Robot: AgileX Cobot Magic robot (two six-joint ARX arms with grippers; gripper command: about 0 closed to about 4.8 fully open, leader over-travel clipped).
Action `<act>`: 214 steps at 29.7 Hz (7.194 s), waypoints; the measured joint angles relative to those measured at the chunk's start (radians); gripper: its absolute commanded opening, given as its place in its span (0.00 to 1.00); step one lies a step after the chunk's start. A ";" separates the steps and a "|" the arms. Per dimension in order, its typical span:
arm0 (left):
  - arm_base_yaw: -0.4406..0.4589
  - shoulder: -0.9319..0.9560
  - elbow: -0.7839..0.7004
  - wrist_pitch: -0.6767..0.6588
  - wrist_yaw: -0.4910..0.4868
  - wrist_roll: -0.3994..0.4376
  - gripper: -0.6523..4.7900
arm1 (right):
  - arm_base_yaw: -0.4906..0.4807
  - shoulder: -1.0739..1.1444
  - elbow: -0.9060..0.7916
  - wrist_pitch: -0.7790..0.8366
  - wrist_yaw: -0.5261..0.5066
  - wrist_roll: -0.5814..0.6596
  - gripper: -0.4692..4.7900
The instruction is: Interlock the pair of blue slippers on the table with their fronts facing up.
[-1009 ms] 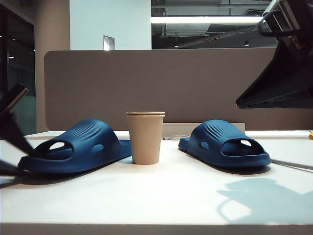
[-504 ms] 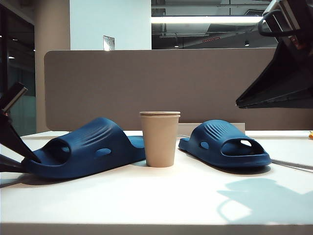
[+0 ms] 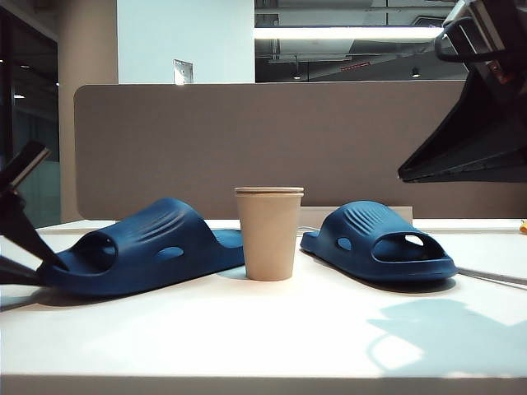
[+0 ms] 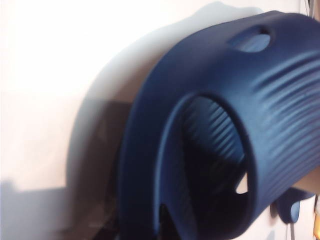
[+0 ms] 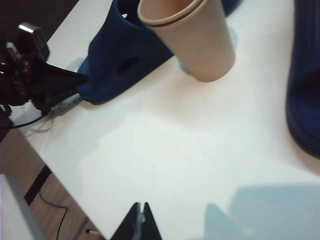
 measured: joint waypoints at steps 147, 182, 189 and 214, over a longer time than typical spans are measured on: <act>0.168 -0.662 0.358 -0.997 0.123 0.622 0.11 | -0.001 0.690 0.043 0.624 0.564 0.851 0.24; 0.168 -0.662 0.363 -0.977 0.125 0.625 0.11 | -0.213 0.710 0.044 0.766 0.346 0.677 0.12; 0.169 -0.662 0.386 -0.970 0.129 0.633 0.11 | -0.258 0.667 0.076 0.767 0.220 0.581 0.09; 0.187 -0.666 0.386 -1.036 0.398 0.676 0.11 | -0.569 0.014 0.075 0.014 -0.152 0.184 0.09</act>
